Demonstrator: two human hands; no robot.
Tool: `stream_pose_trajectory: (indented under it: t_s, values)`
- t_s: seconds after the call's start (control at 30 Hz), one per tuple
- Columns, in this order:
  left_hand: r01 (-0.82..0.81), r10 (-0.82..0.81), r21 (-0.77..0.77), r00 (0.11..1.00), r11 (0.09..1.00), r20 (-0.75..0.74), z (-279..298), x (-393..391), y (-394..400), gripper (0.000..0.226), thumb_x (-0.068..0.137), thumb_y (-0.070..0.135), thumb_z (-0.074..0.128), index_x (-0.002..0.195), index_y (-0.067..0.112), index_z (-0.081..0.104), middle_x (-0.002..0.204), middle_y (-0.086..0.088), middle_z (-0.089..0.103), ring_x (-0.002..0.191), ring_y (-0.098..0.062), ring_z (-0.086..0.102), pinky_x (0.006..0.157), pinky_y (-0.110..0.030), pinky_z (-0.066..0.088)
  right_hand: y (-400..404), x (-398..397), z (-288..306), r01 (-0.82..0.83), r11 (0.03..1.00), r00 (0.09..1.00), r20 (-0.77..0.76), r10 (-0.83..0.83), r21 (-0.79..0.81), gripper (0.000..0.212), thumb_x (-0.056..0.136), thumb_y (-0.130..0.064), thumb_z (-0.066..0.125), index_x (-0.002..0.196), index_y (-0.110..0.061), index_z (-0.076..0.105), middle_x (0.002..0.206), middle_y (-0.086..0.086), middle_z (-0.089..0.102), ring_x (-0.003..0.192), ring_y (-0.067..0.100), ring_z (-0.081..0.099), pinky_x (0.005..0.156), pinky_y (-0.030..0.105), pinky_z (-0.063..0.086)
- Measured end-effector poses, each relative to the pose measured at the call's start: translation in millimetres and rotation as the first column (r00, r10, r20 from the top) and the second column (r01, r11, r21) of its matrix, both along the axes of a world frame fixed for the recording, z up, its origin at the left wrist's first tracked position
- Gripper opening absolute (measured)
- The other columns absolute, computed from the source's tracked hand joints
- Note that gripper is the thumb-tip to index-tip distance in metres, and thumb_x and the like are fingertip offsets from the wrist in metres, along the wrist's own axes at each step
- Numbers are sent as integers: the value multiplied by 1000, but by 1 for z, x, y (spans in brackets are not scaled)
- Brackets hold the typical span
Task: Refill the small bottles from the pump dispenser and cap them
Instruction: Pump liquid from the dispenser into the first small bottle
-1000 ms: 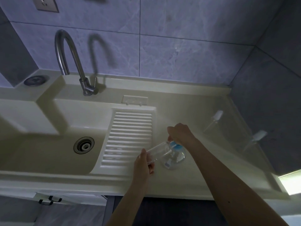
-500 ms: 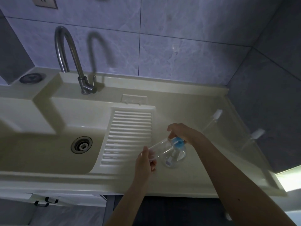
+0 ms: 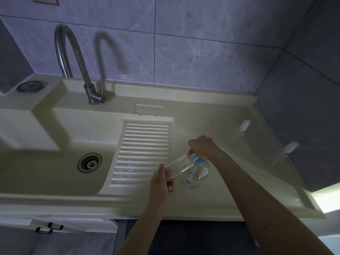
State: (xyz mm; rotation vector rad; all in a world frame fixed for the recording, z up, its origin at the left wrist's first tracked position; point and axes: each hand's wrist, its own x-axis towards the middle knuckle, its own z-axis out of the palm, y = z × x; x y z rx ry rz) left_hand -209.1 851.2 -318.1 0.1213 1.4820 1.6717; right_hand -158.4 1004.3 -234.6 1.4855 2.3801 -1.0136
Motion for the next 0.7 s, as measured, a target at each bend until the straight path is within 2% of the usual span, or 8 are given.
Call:
stream_pose_trajectory:
  t_s: [0.07, 0.17, 0.23, 0.3, 0.4, 0.53, 0.6, 0.7]
  values:
    - [-3, 3, 10, 1000, 1000, 3, 1, 0, 0, 42, 103, 30, 28, 84, 3, 54, 43, 2, 43, 34, -7, 31, 36, -18, 25, 3, -2, 2, 11, 999, 1000, -3, -12, -52, 30, 90, -15, 43, 97, 1, 68, 119, 14, 64, 95, 25, 58, 73, 25, 44]
    - [3, -3, 35, 1000, 999, -6, 1, 0, 0, 43, 103, 30, 27, 82, 4, 55, 43, 2, 43, 34, -7, 31, 36, -19, 25, 5, -4, 4, 61, 990, 998, -22, -65, -129, 32, 91, -18, 48, 114, -1, 62, 124, 18, 60, 75, 18, 51, 59, 23, 40]
    - [3, -3, 36, 1000, 999, 2, 0, -1, 1, 43, 103, 31, 27, 83, 4, 55, 44, 2, 44, 34, -7, 31, 36, -19, 25, 5, -3, 4, 56, 990, 998, -27, -60, -131, 29, 91, -19, 47, 106, -1, 63, 123, 18, 60, 74, 17, 51, 63, 25, 41]
    - [6, -6, 36, 1000, 999, 5, 0, 0, 0, 42, 103, 31, 27, 86, 4, 55, 43, 2, 44, 34, -7, 30, 36, -18, 25, 3, -1, 3, 41, 994, 998, -39, -46, -105, 32, 91, -18, 44, 102, 4, 65, 116, 15, 63, 82, 21, 53, 70, 27, 41]
    - [6, -6, 36, 1000, 999, 14, 2, 3, 0, 43, 103, 31, 26, 86, 4, 55, 43, 2, 43, 33, -6, 31, 36, -17, 25, 0, 1, 4, 92, 992, 992, -74, -98, -82, 34, 88, -16, 43, 95, 2, 70, 97, 8, 66, 73, 17, 54, 61, 22, 40]
    - [-17, 17, 8, 1000, 1000, 9, 3, 5, -2, 41, 103, 31, 28, 84, 3, 52, 49, -1, 43, 35, -7, 31, 36, -18, 25, -2, 2, 0, 143, 989, 985, -96, -145, -29, 34, 90, -18, 46, 105, 1, 69, 111, 20, 66, 61, 16, 46, 53, 19, 36]
    - [-7, 7, -7, 1000, 1000, -15, 3, 4, -3, 42, 103, 31, 27, 84, 3, 52, 50, -2, 43, 35, -7, 31, 35, -18, 26, -3, 2, -2, 158, 987, 981, -112, -158, -10, 33, 90, -18, 46, 106, 2, 68, 111, 21, 65, 55, 13, 41, 51, 20, 36]
    - [1, -1, -13, 1000, 1000, -12, 2, 3, -4, 42, 103, 31, 27, 86, 2, 52, 52, -4, 42, 34, -7, 31, 35, -17, 25, -4, 2, -2, 150, 989, 982, -114, -150, -10, 34, 91, -19, 46, 106, 2, 68, 111, 21, 65, 57, 14, 42, 52, 20, 36]
